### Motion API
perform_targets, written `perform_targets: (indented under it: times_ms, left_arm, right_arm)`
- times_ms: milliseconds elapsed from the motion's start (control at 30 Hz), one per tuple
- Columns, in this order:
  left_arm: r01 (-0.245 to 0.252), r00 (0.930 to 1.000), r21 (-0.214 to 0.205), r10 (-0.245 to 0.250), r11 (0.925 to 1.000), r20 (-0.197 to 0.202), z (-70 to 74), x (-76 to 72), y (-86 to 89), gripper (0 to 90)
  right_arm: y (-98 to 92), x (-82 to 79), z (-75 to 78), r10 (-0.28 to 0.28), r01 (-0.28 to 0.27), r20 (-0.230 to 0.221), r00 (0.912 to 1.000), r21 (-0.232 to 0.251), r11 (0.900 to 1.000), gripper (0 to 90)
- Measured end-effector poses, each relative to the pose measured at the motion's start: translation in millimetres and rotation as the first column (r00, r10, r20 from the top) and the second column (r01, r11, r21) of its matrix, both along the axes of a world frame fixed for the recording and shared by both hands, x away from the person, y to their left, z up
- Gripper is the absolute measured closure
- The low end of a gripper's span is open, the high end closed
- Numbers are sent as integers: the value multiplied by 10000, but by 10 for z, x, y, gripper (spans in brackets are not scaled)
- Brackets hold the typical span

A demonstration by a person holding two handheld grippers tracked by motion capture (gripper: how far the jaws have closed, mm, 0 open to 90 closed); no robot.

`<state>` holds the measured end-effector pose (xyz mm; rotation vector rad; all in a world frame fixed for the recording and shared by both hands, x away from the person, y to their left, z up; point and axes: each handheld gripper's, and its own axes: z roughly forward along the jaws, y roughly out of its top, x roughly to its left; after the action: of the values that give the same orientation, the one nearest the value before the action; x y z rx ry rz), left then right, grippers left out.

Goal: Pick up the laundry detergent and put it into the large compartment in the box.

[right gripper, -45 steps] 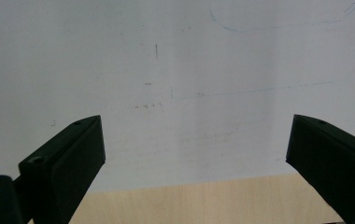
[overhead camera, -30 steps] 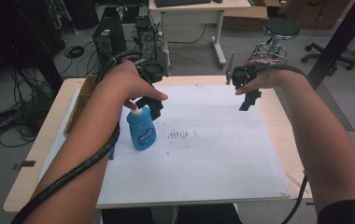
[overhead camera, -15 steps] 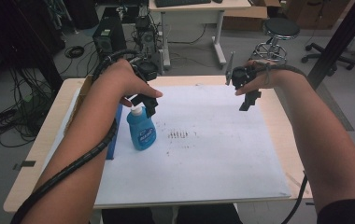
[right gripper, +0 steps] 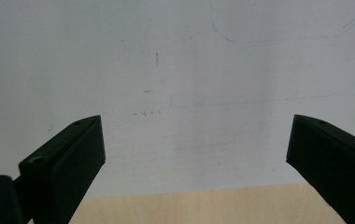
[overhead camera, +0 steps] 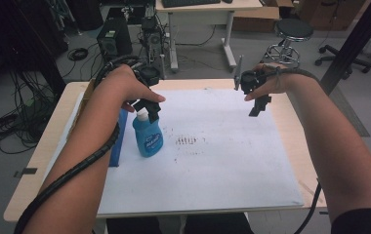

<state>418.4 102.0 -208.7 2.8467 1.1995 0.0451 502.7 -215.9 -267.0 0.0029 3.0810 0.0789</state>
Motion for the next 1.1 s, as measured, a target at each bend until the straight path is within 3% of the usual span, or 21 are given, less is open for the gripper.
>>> perform_targets:
  times_ms: [1100]
  left_arm:
    - [85,9998,-234,-88,9997,-161,-442,112,46,48]
  right_arm:
    - [54,-5,-33,119,-120,-59,9999,-134,9998,43]
